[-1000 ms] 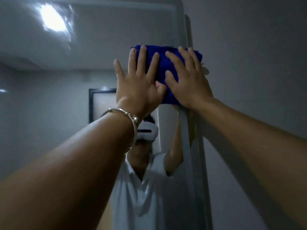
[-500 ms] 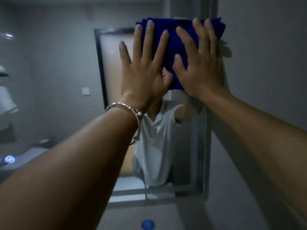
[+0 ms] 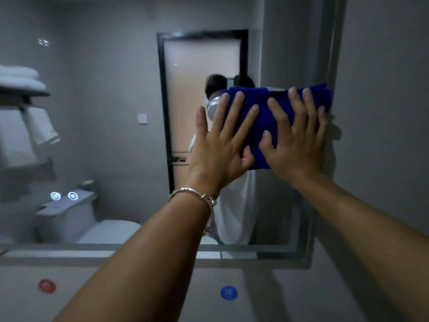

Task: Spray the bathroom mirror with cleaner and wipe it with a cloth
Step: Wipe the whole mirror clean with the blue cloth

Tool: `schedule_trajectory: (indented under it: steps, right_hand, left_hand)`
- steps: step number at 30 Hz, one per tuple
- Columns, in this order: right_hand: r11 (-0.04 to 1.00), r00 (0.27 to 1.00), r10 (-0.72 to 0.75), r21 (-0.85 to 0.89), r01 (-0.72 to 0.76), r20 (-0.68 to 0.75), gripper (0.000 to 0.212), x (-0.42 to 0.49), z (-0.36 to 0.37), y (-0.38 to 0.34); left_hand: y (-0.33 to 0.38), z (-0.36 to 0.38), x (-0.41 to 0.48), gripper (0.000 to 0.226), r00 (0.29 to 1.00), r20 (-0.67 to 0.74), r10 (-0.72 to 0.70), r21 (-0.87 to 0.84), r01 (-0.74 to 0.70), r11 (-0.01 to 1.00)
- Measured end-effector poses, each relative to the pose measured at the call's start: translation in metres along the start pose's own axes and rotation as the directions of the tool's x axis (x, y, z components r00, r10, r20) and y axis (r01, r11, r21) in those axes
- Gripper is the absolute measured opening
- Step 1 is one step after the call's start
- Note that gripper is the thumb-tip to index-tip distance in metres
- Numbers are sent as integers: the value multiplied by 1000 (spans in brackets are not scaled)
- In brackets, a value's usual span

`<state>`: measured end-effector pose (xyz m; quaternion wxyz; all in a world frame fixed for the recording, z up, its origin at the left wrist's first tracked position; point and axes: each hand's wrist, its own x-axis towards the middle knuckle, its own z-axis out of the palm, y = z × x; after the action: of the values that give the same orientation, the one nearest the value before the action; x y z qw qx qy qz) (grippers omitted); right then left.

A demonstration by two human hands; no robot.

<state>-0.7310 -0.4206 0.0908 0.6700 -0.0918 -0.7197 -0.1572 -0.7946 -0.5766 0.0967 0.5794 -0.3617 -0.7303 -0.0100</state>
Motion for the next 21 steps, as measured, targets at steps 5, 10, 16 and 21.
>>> schedule_trajectory:
  steps: [5,10,16,21]
  right_hand:
    - [1000,998,16,7,-16,65,61,7,-2,-19]
    - [997,992,-52,62,45,112,61,39,3,-76]
    - [990,989,-109,98,100,98,61,75,30,-203]
    - [983,987,-145,123,135,72,60,94,50,-310]
  left_hand:
    - [-26,-9,0,69,996,73,53,107,-60,992]
    - [-91,-14,-12,68,995,103,0,149,-16,989]
    - [-204,-14,-57,67,979,144,-143,189,115,975]
    - [-306,-7,-101,68,971,164,-175,187,144,972]
